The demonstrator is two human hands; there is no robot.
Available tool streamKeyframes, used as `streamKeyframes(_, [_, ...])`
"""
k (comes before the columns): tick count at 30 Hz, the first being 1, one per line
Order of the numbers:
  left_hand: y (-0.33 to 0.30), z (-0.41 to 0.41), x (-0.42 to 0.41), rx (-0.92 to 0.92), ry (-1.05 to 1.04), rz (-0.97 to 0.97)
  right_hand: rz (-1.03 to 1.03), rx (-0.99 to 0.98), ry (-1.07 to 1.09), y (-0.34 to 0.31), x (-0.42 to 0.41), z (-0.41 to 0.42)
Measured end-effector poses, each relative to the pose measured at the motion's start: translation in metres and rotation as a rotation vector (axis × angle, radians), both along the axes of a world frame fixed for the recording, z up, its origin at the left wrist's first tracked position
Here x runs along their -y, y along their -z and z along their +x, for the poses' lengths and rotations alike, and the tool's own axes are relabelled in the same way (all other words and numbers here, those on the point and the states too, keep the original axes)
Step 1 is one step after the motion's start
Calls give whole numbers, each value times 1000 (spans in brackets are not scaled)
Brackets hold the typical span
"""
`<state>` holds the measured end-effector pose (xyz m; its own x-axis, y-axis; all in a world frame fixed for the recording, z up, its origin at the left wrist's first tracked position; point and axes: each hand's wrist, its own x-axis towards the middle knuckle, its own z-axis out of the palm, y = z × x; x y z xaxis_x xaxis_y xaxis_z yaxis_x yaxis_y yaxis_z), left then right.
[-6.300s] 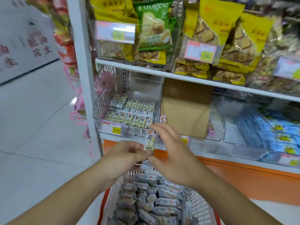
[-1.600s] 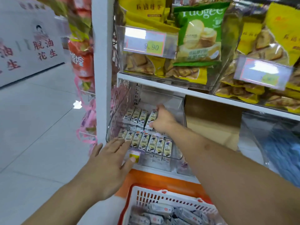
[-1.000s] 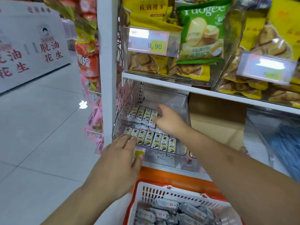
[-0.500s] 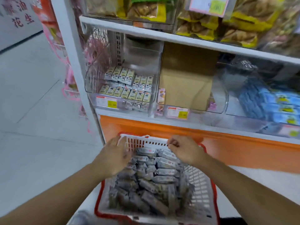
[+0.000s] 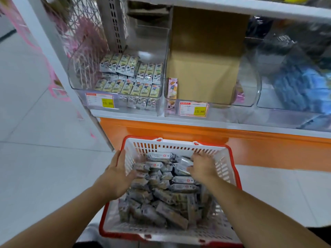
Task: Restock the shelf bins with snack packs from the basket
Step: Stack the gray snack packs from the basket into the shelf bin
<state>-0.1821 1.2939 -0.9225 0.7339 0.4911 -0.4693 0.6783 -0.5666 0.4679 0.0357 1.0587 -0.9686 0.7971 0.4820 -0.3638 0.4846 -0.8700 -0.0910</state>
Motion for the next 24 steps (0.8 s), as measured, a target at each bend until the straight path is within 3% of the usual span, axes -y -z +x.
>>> streamKeyframes(5, [-9, 1, -3, -5, -31, 42, 25, -33, 55, -10, 7, -3])
streamKeyframes(9, [-55, 16, 4, -22, 98, 191, 119, -144, -4, -50, 5, -4])
streamKeyframes(14, [-141, 42, 2, 85, 264, -8, 354, -363, -147, -145, -23, -15])
streamKeyframes(19, [-204, 31, 1, 170, 296, -294, 517, -288, -390, -232, -45, -31])
streamKeyframes(22, [-214, 20, 8, 290, 230, -507, 608, -220, -447, -256, -48, -41])
streamKeyframes(24, [-218, 19, 14, 379, 173, -546, 664, -133, -432, -261, -50, -42])
